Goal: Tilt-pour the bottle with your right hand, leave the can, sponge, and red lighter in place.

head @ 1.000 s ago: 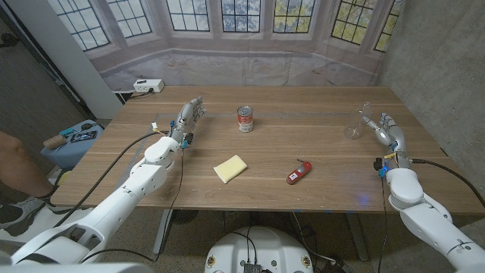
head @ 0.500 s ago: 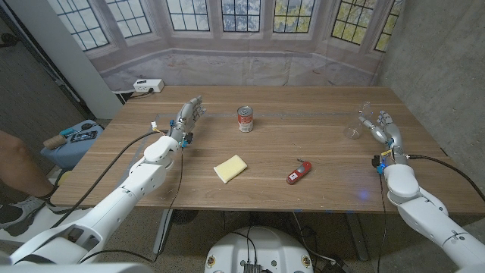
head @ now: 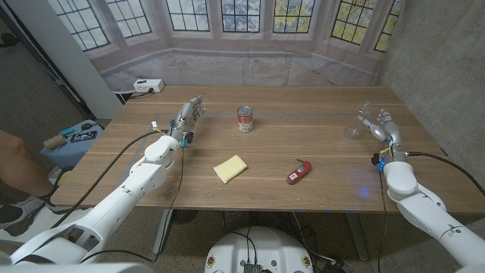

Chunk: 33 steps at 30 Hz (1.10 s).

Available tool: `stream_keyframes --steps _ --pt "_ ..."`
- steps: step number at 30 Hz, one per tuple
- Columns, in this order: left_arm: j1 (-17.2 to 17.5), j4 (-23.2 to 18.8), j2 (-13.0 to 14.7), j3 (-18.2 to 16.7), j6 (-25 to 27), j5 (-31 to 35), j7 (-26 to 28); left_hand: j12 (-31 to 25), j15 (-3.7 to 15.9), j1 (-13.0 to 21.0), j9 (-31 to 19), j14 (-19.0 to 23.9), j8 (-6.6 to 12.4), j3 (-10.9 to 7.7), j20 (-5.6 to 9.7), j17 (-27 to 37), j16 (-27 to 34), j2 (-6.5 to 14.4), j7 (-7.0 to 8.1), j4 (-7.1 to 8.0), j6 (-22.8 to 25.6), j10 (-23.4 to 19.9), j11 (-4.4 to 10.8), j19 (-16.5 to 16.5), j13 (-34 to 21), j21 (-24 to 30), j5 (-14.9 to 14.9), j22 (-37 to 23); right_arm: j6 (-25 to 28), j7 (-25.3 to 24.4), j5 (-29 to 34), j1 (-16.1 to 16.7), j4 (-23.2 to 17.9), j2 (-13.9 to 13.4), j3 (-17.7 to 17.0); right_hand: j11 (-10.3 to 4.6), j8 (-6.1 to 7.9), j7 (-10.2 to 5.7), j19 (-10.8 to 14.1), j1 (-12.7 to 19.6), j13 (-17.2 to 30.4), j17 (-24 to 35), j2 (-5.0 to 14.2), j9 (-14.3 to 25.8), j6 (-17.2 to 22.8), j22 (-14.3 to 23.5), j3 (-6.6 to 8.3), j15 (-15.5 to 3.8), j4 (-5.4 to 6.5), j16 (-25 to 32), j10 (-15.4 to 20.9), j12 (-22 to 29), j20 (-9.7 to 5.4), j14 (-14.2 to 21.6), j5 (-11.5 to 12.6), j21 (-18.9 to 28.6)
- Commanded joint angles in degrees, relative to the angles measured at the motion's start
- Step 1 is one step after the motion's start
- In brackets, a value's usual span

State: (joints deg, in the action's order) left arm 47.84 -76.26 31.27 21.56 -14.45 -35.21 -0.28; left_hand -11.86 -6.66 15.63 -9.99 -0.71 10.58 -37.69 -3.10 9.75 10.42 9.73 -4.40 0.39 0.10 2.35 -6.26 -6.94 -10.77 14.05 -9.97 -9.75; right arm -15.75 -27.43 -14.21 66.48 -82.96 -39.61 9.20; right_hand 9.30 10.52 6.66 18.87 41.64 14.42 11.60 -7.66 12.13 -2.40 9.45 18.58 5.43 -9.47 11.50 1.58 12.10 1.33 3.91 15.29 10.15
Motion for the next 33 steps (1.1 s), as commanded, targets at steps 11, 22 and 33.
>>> stream_keyframes --steps 11,22,33 --pt "1.02 -0.78 0.09 -0.47 0.02 -0.34 0.9 -0.15 -0.71 0.39 -0.28 0.91 0.06 -0.21 0.01 0.14 0.24 -0.1 -0.22 -0.2 0.38 -0.39 -0.48 -0.85 -0.24 -0.19 -0.12 -0.16 0.0 3.27 -0.37 -5.32 3.88 -0.82 4.43 1.01 0.31 5.08 -2.47 2.32 1.1 0.62 0.55 0.42 -2.13 0.25 1.4 1.32 0.08 -0.55 -2.95 0.37 0.58 -2.77 -1.44 0.0" --pt "0.89 -0.44 0.06 -0.48 0.07 -0.57 0.54 -0.14 -0.68 0.29 -0.29 1.07 0.08 -0.24 0.04 0.17 0.24 -0.14 -0.28 -0.13 0.47 -0.42 -0.47 -0.95 -0.24 -0.33 -0.12 -0.16 1.28 3.78 -0.74 -6.33 3.9 -1.33 5.52 1.38 0.17 5.12 -3.98 1.9 1.66 0.92 0.29 0.49 -3.53 0.28 1.35 1.76 0.46 -0.64 -4.19 0.5 0.87 -4.26 -2.41 -0.04" --pt "0.61 -0.08 0.09 -0.44 -0.08 -0.61 0.05 -0.14 -0.65 0.24 -0.29 1.44 0.06 -0.29 -0.09 0.18 0.3 -0.17 -0.25 -0.11 0.48 -0.45 -0.51 -1.14 -0.25 -0.45 -0.12 -0.16 1.11 3.85 -1.03 -7.24 4.75 -0.93 6.4 1.74 0.0 5.02 -4.54 1.8 2.11 1.11 0.08 0.53 -4.81 0.29 1.34 1.93 0.54 -0.53 -4.84 0.76 0.98 -4.87 -2.75 0.11"
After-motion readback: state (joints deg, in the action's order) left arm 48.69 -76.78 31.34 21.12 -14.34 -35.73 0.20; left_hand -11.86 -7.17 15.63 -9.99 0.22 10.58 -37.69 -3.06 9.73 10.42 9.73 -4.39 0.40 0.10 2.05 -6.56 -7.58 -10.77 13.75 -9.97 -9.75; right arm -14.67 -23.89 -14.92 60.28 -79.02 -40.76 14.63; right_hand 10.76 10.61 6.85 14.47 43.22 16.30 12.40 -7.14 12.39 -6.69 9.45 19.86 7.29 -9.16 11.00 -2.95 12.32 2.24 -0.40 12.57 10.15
